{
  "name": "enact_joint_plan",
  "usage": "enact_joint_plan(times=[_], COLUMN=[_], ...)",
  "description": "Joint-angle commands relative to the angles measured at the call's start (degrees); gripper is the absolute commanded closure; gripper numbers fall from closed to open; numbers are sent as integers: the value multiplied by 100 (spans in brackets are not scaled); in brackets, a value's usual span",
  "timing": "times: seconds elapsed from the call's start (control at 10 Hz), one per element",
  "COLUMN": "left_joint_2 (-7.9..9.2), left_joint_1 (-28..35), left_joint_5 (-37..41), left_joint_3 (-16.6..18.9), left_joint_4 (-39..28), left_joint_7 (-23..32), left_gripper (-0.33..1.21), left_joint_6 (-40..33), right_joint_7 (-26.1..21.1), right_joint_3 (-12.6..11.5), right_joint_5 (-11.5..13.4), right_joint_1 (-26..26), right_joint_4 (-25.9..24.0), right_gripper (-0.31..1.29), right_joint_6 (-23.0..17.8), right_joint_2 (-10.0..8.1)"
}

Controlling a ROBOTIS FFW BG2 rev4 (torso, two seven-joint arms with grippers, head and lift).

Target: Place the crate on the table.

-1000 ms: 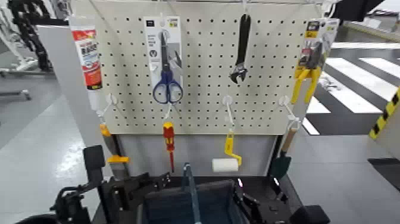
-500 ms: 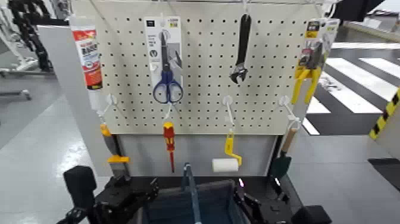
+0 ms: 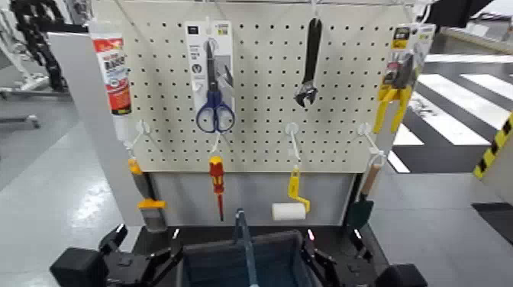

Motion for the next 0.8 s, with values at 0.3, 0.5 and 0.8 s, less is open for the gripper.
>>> enact_joint_plan(times=[0.3, 0.5, 0.8], left_joint_2=[12, 21, 29], left_joint_1=[338, 329, 373], left_joint_5=[-355, -355, -381], left_joint_3=[-258, -302, -337], left_joint_4=[289, 350, 385], left_joint_7=[753, 805, 964], left_gripper=[9, 9, 10], left_joint_6=[-967, -1081, -1248], right_joint_7=[0, 18, 26], right_joint_3=[-93, -101, -145], right_joint_5=[81, 98, 116], right_joint_1=[104, 104, 112], right_joint_4=[-110, -145, -128], right_gripper=[14, 14, 14], right_joint_6=[106, 132, 132], right_joint_2=[19, 19, 45])
